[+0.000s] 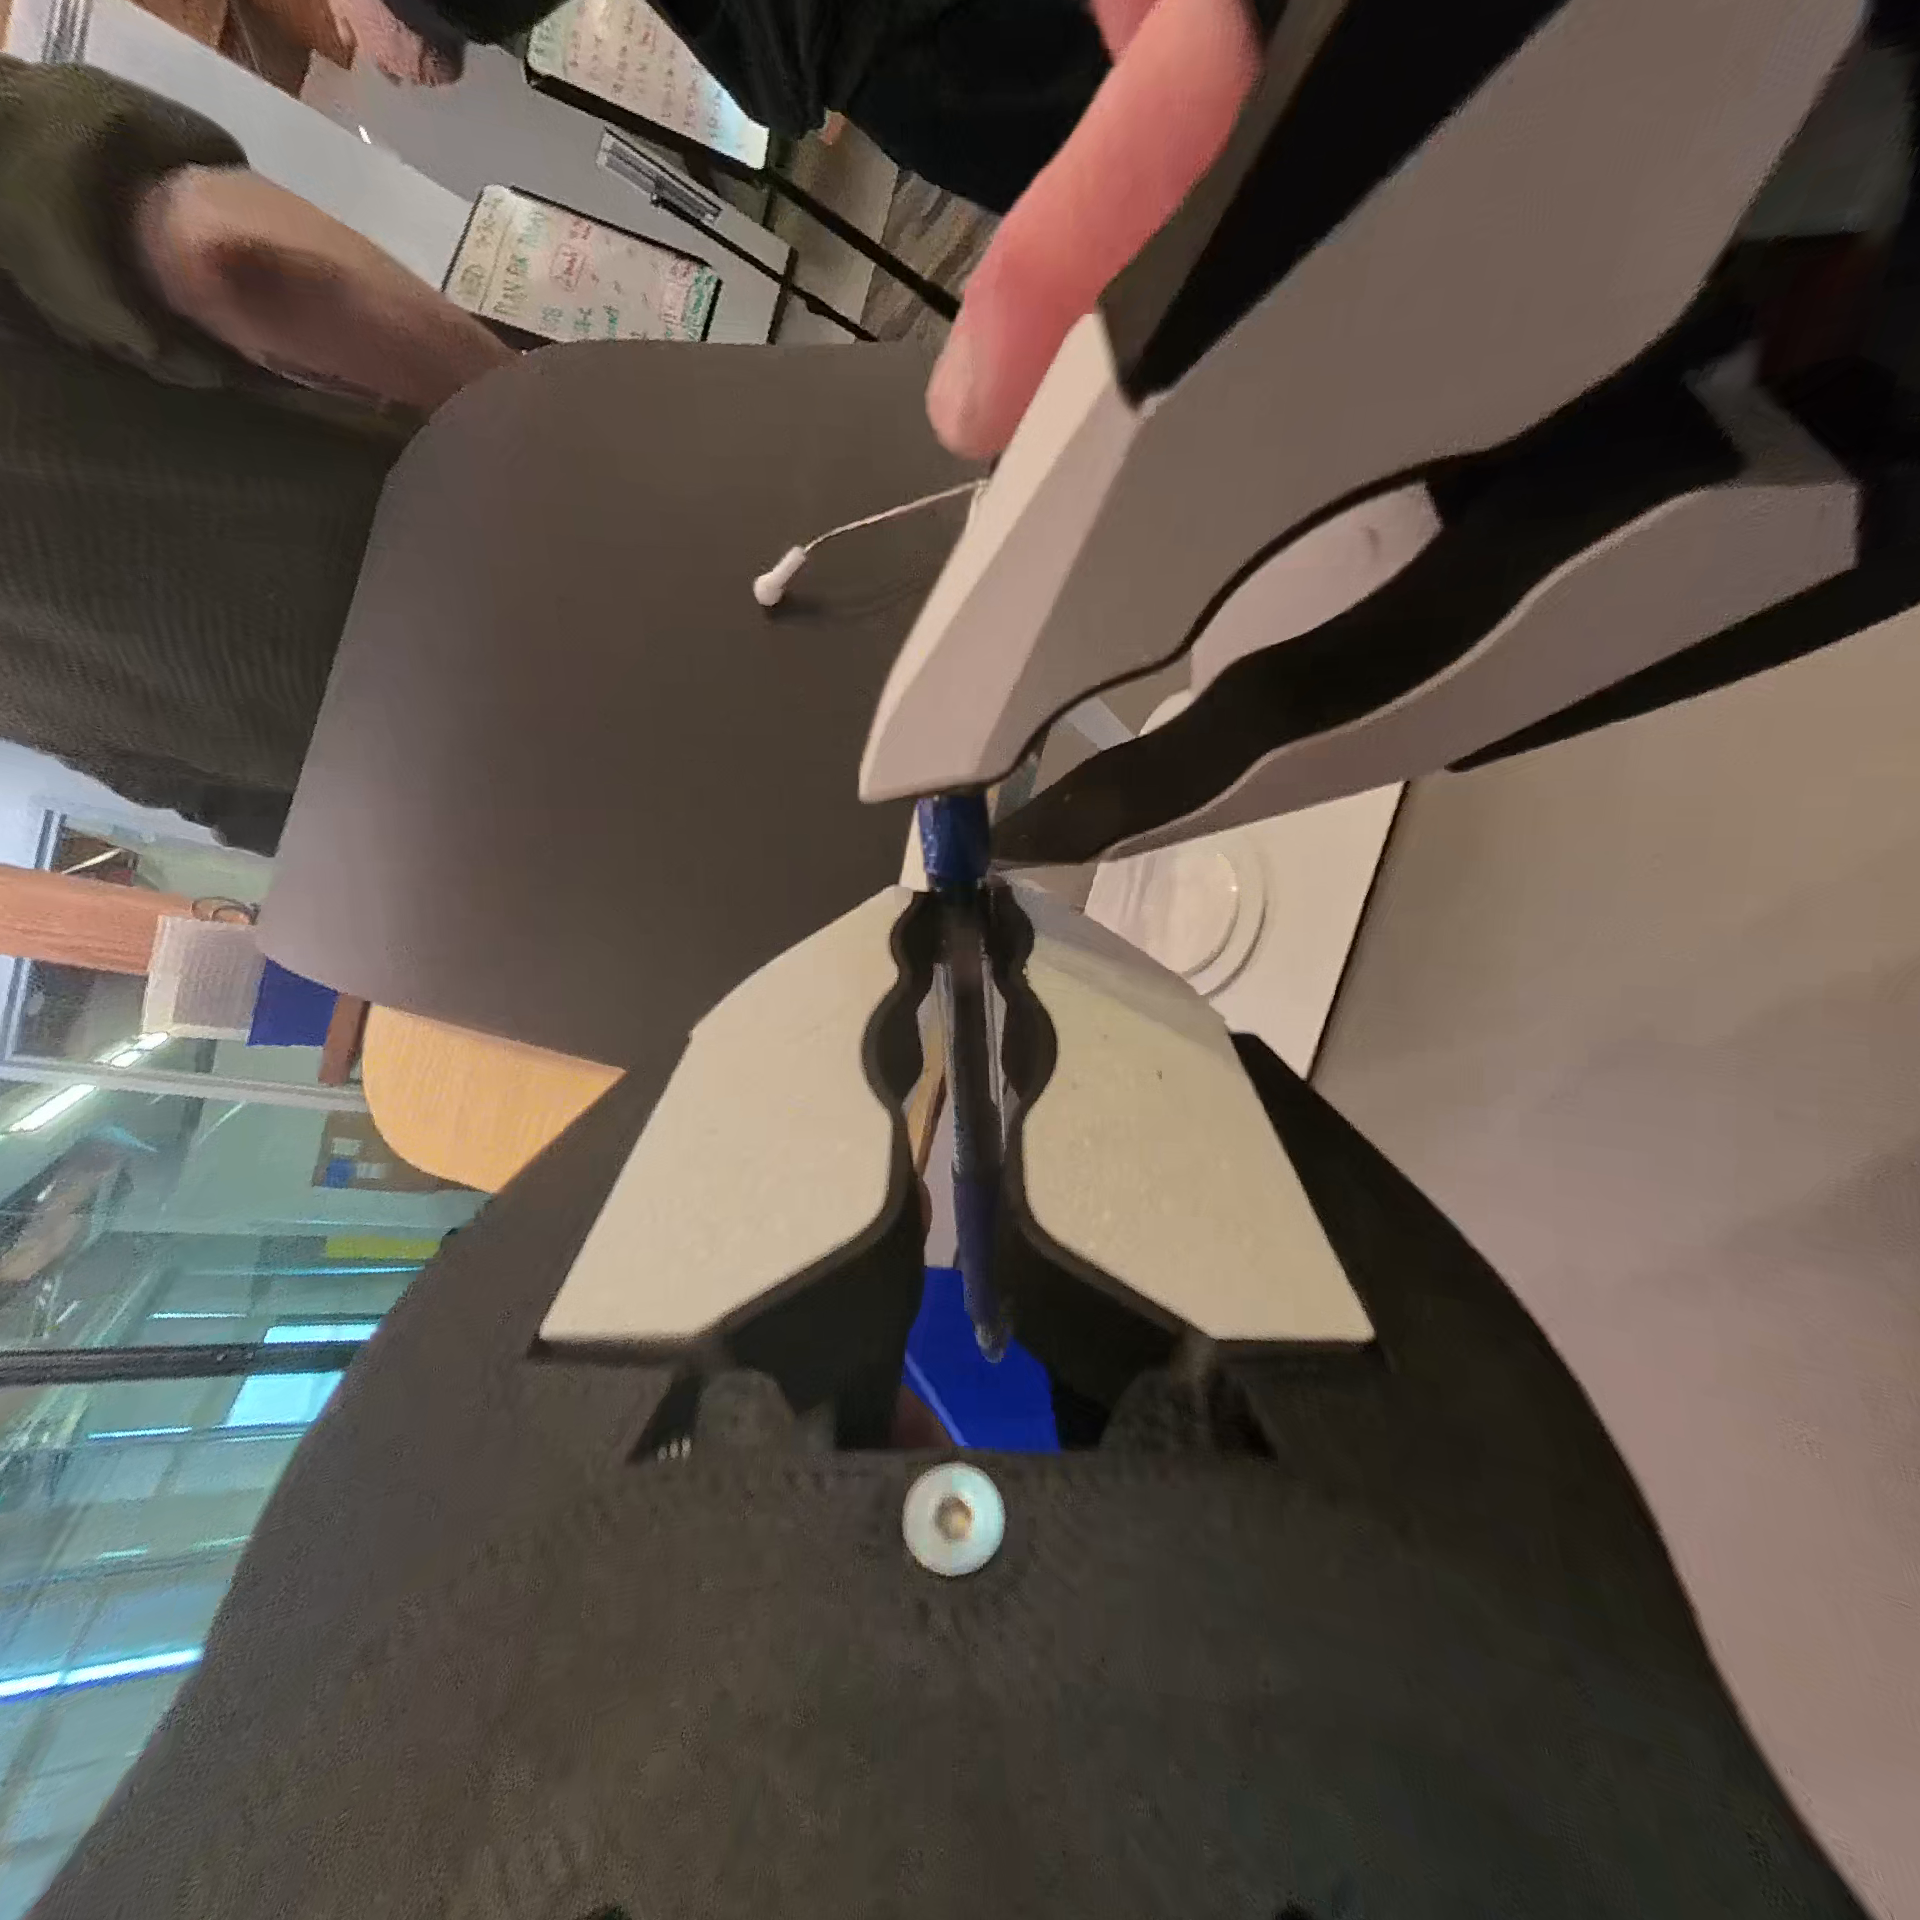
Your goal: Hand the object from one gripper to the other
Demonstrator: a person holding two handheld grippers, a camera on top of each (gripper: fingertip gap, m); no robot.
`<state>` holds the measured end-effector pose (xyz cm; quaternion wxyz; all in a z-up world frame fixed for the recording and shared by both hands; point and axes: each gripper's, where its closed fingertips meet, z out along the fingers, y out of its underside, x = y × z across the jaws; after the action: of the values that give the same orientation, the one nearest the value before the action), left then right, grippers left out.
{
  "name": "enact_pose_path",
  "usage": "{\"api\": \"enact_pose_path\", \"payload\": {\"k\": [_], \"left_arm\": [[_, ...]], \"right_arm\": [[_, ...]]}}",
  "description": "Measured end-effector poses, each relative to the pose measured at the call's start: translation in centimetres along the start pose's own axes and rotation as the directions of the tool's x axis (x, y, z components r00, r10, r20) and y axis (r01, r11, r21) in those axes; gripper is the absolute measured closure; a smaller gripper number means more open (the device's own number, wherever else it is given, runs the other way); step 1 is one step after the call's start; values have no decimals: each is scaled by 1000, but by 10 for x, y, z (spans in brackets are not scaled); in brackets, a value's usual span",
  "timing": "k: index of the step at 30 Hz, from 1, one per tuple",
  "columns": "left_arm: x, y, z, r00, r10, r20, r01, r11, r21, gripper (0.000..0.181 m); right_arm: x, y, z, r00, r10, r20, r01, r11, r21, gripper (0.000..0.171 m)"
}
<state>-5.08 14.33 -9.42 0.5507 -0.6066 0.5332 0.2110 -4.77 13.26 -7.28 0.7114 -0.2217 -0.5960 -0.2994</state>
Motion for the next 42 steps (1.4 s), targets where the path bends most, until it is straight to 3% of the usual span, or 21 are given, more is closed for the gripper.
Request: {"api": "enact_pose_path", "payload": {"k": [8,22,29,36,42], "left_arm": [[10,6,1,997,79,-23,-81,995,-66,171],[12,3,3,982,190,16,-189,979,-79,171],[7,-8,-2,980,192,58,-191,981,-26,166],[-36,-32,-30,982,-30,187,-8,980,201,151],[-87,-32,-56,891,-410,196,288,842,456,141]], "right_arm": [[-16,2,1,998,-15,57,14,1000,3,158],[-24,8,2,988,115,100,-115,993,-2,163],[-28,20,4,984,143,111,-138,989,-54,164],[-20,47,6,939,334,76,-324,938,-125,164],[-1,67,3,813,582,1,-578,807,-125,163]]}}
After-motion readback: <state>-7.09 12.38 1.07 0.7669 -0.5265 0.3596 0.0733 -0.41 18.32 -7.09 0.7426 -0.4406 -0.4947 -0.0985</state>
